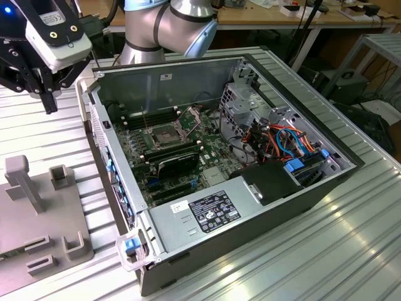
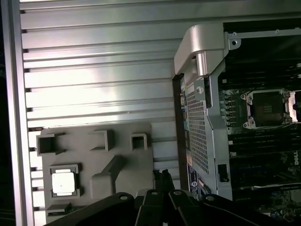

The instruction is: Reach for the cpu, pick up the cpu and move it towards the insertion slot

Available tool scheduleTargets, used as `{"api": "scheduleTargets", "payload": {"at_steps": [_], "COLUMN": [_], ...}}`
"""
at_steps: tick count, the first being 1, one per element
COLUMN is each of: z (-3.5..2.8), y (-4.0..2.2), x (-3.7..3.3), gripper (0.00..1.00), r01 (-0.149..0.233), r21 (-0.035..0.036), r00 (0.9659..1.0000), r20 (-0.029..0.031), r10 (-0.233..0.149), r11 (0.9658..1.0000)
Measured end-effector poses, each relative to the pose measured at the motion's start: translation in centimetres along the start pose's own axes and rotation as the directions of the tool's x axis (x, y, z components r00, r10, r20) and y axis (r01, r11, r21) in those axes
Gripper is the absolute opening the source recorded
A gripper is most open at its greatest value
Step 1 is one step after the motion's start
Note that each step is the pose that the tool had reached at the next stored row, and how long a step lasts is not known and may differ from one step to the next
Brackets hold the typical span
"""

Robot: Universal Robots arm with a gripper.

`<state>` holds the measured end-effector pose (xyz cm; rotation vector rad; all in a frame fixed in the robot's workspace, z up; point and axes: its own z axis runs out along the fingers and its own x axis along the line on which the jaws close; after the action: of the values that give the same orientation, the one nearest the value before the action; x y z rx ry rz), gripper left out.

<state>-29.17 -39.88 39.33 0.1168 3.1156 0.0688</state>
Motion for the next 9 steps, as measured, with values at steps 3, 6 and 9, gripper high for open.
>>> {"api": "scheduleTargets", "payload": {"at_steps": [3,6,9], "z": [-0.01,-0.01,-0.02], "y": [-0.03,-0.05,-0.07], "x": [0.33,0.65,0.90], "gripper": [0.11,0.11,0.11], "r01": [0.000,0.000,0.000], "r21": [0.0000,-0.0001,0.0000], "r00": [1.0000,1.0000,1.0000], "r20": [0.0000,0.0001,0.0000], "r10": [0.000,0.000,0.000], "r11": [1.0000,1.0000,1.0000]}}
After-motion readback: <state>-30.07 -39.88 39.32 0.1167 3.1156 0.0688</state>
